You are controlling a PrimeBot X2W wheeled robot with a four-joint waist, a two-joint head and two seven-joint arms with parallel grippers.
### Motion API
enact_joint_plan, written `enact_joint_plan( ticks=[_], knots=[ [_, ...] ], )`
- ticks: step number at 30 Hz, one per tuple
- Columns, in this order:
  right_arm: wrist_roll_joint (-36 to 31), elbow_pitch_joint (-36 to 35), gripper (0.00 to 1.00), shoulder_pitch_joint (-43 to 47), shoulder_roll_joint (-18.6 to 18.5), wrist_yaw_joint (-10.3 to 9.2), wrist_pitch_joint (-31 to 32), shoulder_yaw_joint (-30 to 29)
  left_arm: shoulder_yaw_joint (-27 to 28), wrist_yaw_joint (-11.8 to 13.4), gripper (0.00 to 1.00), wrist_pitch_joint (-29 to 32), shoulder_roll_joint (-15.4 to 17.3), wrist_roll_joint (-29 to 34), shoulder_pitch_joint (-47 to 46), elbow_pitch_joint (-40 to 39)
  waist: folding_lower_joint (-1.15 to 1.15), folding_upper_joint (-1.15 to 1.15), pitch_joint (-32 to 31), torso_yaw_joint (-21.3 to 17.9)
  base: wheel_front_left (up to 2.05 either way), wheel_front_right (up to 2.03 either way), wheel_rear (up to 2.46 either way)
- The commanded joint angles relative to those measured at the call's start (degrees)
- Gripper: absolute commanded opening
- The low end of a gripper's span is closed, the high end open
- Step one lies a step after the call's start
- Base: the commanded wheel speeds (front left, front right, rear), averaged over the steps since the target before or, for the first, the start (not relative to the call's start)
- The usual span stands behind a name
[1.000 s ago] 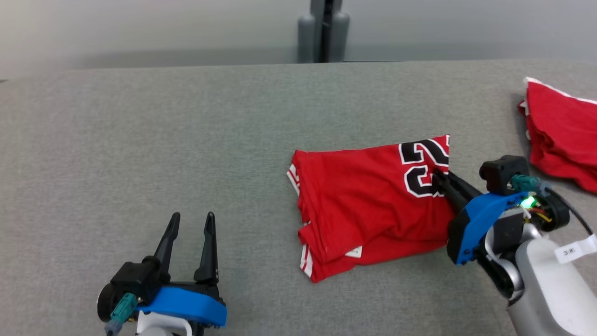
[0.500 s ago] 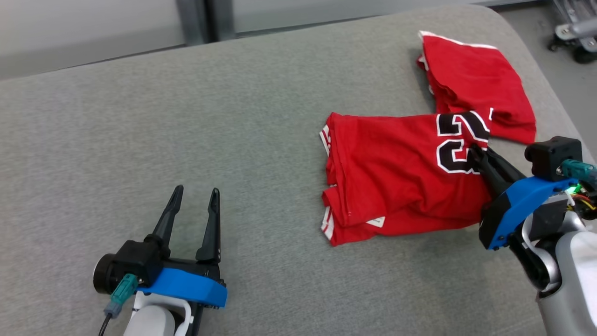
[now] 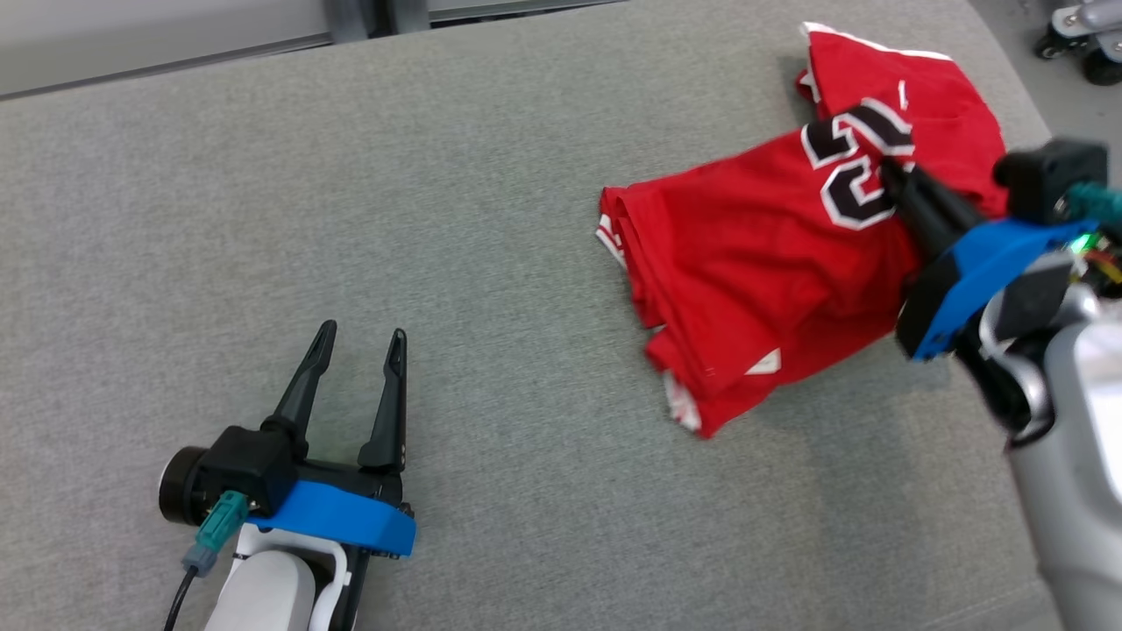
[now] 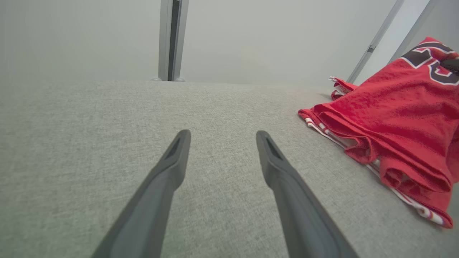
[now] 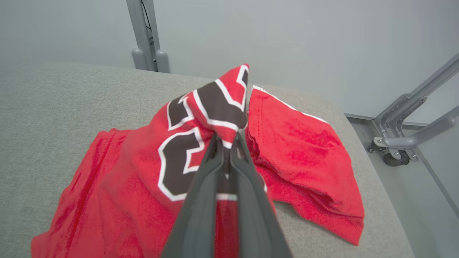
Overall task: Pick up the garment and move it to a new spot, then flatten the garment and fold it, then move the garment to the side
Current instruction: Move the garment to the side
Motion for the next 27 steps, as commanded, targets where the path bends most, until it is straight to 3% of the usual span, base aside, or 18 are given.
enact_joint_plan(
  ticks=[1, 8, 17, 24, 25, 26, 27],
  knots=[
    [0.3, 0.5, 0.00, -1.8, -0.9, -0.01, 0.0, -0.1, -0.1, -0.2, 1.00, 0.0, 0.3, -0.2, -1.0, -0.3, -0.01, 0.00, 0.4, 0.6, 0.00, 0.00, 0.00],
    [0.0, 6.2, 0.00, -9.1, -7.7, -0.01, 1.2, -2.4, -0.4, 0.5, 1.00, 0.3, 0.6, -0.1, -1.5, -0.9, -0.01, 0.00, 2.4, 4.0, 0.00, 0.00, 0.00],
    [-1.5, 10.8, 0.00, -11.2, -15.7, -0.01, 2.2, -11.5, -1.3, 0.7, 1.00, 0.5, 1.4, 0.2, -1.4, -1.8, -0.01, 0.00, 4.6, 7.9, 0.00, 0.00, 0.00],
    [-5.0, 15.0, 0.00, -11.8, -17.7, -0.01, 1.1, -17.3, -2.9, 0.9, 1.00, 1.3, 1.7, 1.0, -1.3, -3.9, -0.01, 0.00, 5.3, 9.8, 0.00, 0.00, 0.00],
    [-6.4, 15.7, 0.31, -12.1, -17.6, -0.02, 0.3, -18.4, -3.1, 1.0, 1.00, 1.4, 1.7, 1.2, -1.3, -4.2, -0.01, 0.00, 5.4, 10.0, 0.00, 0.00, 0.00],
    [-8.2, 16.2, 1.00, -12.3, -17.5, -0.01, -1.0, -19.3, -3.4, 1.0, 1.00, 1.5, 1.7, 1.2, -1.3, -4.5, -0.01, 0.00, 5.4, 10.2, 0.00, 0.00, 0.00],
    [-9.5, 17.0, 1.00, -12.5, -16.9, -0.01, -2.0, -20.1, -3.6, 1.0, 1.00, 1.7, 1.7, 1.4, -1.3, -4.7, -0.01, 0.00, 5.4, 10.4, 0.00, 0.00, 0.00]
  ],
)
